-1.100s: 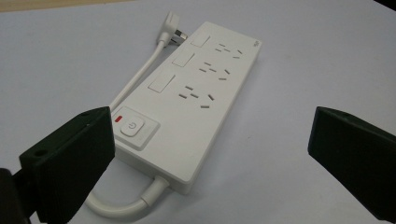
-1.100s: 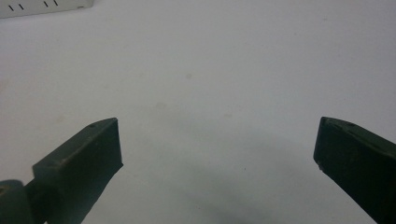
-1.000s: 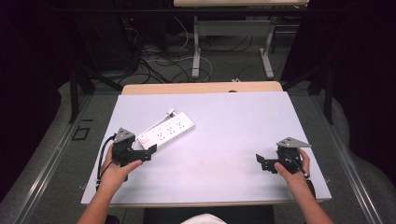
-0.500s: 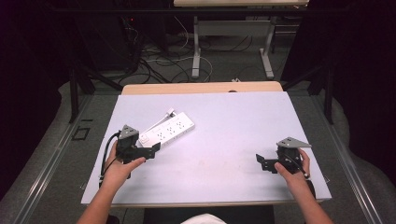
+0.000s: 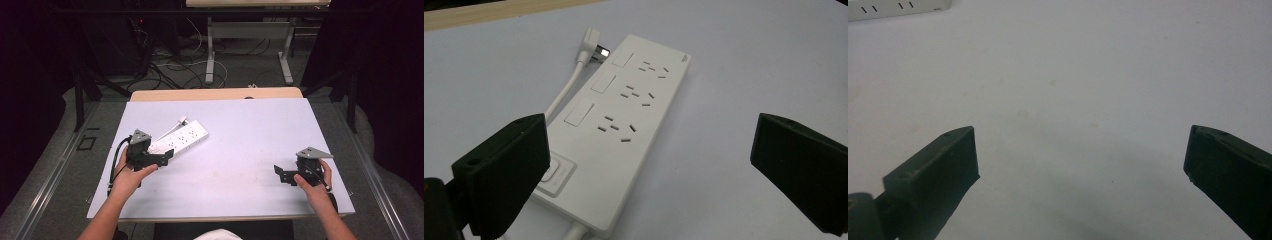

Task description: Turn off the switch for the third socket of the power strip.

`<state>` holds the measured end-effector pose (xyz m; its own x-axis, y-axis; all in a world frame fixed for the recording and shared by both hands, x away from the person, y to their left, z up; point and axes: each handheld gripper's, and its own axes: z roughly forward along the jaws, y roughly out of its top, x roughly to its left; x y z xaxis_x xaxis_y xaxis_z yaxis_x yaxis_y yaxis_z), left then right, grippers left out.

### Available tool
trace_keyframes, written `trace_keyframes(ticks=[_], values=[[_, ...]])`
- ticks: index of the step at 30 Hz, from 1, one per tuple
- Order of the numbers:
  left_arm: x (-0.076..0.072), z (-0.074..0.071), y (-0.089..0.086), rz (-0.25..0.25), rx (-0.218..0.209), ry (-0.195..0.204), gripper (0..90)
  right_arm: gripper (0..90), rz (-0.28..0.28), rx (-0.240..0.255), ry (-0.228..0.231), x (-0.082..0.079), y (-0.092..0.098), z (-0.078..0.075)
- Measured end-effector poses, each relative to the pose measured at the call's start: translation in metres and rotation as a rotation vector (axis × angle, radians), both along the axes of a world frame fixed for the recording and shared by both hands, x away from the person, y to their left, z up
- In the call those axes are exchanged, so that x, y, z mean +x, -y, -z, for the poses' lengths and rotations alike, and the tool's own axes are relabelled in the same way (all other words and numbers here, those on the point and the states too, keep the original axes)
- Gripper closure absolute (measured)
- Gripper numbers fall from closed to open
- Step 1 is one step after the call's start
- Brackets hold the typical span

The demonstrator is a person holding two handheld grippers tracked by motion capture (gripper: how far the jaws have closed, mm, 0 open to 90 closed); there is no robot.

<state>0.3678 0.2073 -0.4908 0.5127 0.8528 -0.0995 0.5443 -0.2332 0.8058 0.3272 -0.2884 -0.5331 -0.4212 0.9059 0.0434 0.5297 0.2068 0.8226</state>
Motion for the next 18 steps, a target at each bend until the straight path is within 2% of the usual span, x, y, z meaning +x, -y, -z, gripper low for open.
trace_keyframes(ticks=[7,18], values=[[0.004,-0.004,0.000,0.007,0.026,-0.003,2.6,0.6,0.003,0.000,-0.004,0.000,-0.001,0.000],[0.012,-0.015,0.000,-0.004,0.013,-0.005,3.6,0.5,-0.001,-0.002,-0.001,0.000,-0.001,0.001]])
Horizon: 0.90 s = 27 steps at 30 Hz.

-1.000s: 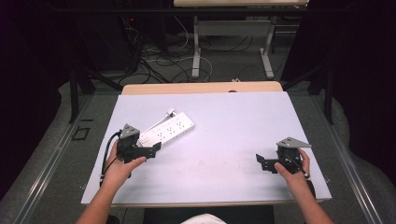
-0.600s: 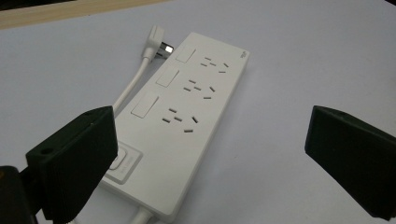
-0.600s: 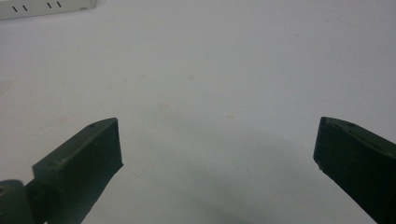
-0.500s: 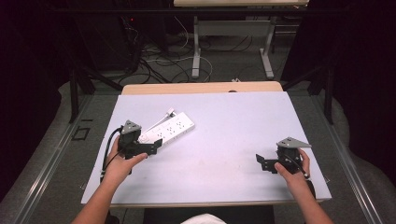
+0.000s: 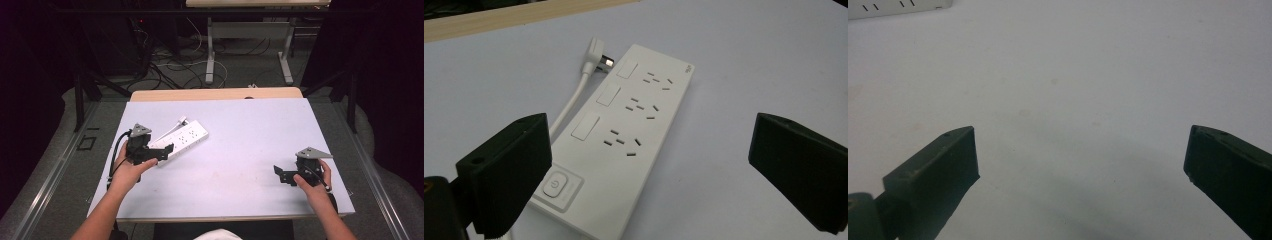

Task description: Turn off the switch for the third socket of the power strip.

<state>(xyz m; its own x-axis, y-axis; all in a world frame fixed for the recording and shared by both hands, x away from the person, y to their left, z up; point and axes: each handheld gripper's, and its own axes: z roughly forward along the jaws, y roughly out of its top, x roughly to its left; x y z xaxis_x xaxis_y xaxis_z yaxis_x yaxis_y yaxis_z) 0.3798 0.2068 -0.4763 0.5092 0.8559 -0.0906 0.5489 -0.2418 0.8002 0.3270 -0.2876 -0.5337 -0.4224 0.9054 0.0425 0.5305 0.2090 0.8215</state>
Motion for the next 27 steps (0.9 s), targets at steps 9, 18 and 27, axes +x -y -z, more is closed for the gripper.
trace_keyframes(ticks=[9,18,27], values=[[0.007,-0.009,-0.001,-0.006,-0.001,-0.007,4.3,0.6,-0.003,-0.001,-0.002,0.000,-0.001,0.000],[0.014,-0.018,0.000,-0.017,-0.011,-0.010,5.7,0.5,-0.011,0.003,-0.003,0.000,-0.001,0.001],[0.023,-0.025,0.003,-0.051,-0.036,-0.009,9.1,0.5,-0.010,0.007,-0.009,0.000,-0.001,0.001]])
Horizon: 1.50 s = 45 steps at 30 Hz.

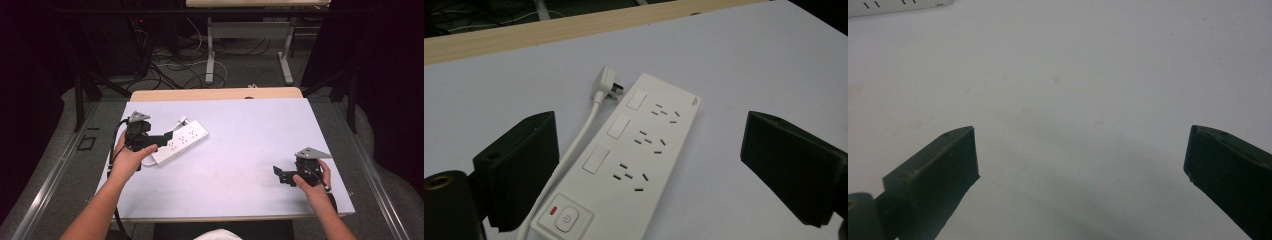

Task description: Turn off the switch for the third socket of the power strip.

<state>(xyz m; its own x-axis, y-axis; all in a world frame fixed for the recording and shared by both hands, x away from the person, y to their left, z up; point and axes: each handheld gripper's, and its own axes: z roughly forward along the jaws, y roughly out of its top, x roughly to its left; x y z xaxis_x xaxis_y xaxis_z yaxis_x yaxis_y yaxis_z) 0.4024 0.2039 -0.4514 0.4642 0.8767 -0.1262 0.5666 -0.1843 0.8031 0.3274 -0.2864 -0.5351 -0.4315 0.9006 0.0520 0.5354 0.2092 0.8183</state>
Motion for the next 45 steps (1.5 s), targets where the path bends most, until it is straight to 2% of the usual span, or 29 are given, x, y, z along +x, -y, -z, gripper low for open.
trace_keyframes(ticks=[1,2,3,4,5,6,7,8,9,10,19,23,25,27,28,36,45], values=[[0.001,-0.001,-0.001,0.012,0.008,-0.007,9.4,0.5,0.000,0.000,0.000,0.000,0.000,0.000],[0.002,-0.001,0.000,-0.001,-0.013,-0.006,10.5,0.5,0.007,0.001,0.004,0.000,-0.001,0.000],[0.003,-0.003,-0.001,0.010,-0.001,-0.019,10.5,0.5,0.007,0.001,0.004,0.000,-0.001,0.000],[0.004,-0.003,0.000,-0.003,-0.011,-0.002,11.1,0.5,0.006,0.001,0.002,0.000,-0.001,0.000],[0.005,-0.004,0.000,-0.004,-0.014,-0.011,13.2,0.5,0.008,-0.003,0.004,0.000,-0.001,0.001],[0.006,-0.005,0.000,-0.002,0.002,-0.010,14.4,0.5,0.002,-0.004,-0.002,0.000,0.000,0.000],[0.007,-0.006,0.001,-0.008,-0.013,-0.013,14.4,0.5,0.002,-0.004,-0.002,0.000,0.000,0.000],[0.008,-0.007,0.000,-0.005,-0.001,-0.010,15.4,0.5,0.008,-0.005,0.005,0.000,-0.001,0.001],[0.008,-0.007,0.001,-0.013,-0.017,-0.021,15.7,0.6,0.007,-0.003,0.003,0.000,-0.001,0.001],[0.010,-0.008,0.000,-0.010,-0.007,-0.012,15.9,0.6,0.006,-0.006,0.004,0.000,-0.001,0.001],[0.019,-0.010,0.006,-0.026,-0.015,-0.031,20.4,0.5,0.000,-0.007,-0.004,0.001,-0.001,0.001],[0.023,-0.011,0.008,-0.031,-0.006,-0.038,22.1,0.5,0.000,-0.009,-0.004,0.001,0.000,0.001],[0.025,-0.011,0.009,-0.028,0.010,-0.030,22.9,0.5,0.000,-0.010,-0.004,0.001,0.000,0.001],[0.026,-0.011,0.011,-0.034,-0.001,-0.041,23.5,0.5,-0.002,-0.011,-0.004,0.001,0.000,0.001],[0.028,-0.011,0.011,-0.034,0.012,-0.031,23.8,0.5,-0.006,-0.011,-0.005,0.001,0.000,0.001],[0.037,-0.010,0.015,-0.051,-0.022,-0.063,26.9,0.6,-0.007,-0.009,-0.010,0.001,-0.001,0.001],[0.047,-0.007,0.021,-0.057,-0.021,-0.094,29.1,0.6,-0.013,-0.010,-0.009,0.001,-0.001,0.002]])
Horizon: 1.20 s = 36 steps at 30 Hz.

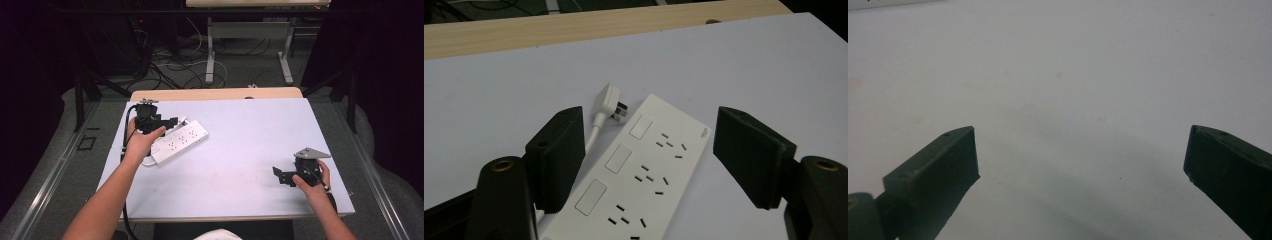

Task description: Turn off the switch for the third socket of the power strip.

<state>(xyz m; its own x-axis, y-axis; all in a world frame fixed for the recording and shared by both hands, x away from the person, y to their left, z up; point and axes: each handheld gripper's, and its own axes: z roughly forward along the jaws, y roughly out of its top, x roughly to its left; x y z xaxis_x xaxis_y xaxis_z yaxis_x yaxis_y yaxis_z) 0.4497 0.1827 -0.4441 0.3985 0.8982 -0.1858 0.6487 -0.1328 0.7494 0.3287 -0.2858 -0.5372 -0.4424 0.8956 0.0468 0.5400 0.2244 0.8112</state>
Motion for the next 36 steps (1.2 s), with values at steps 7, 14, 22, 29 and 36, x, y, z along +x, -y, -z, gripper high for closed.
trace_keyframes(ticks=[7,14,22,29,36], values=[[0.007,0.001,0.007,0.001,-0.014,-0.014,31.5,0.6,-0.001,-0.002,-0.003,0.000,0.000,0.000],[0.015,0.003,0.014,0.003,-0.015,-0.028,34.9,0.6,-0.005,0.000,-0.005,0.000,0.000,0.001],[0.024,0.009,0.019,0.011,-0.004,-0.067,38.5,0.6,-0.007,-0.003,-0.002,0.001,0.000,0.001],[0.032,0.016,0.022,-0.011,-0.001,-0.074,43.2,0.6,-0.011,-0.008,-0.004,0.001,0.000,0.001],[0.039,0.023,0.022,-0.018,-0.017,-0.097,48.8,0.6,-0.008,-0.007,-0.008,0.001,0.000,0.001]])
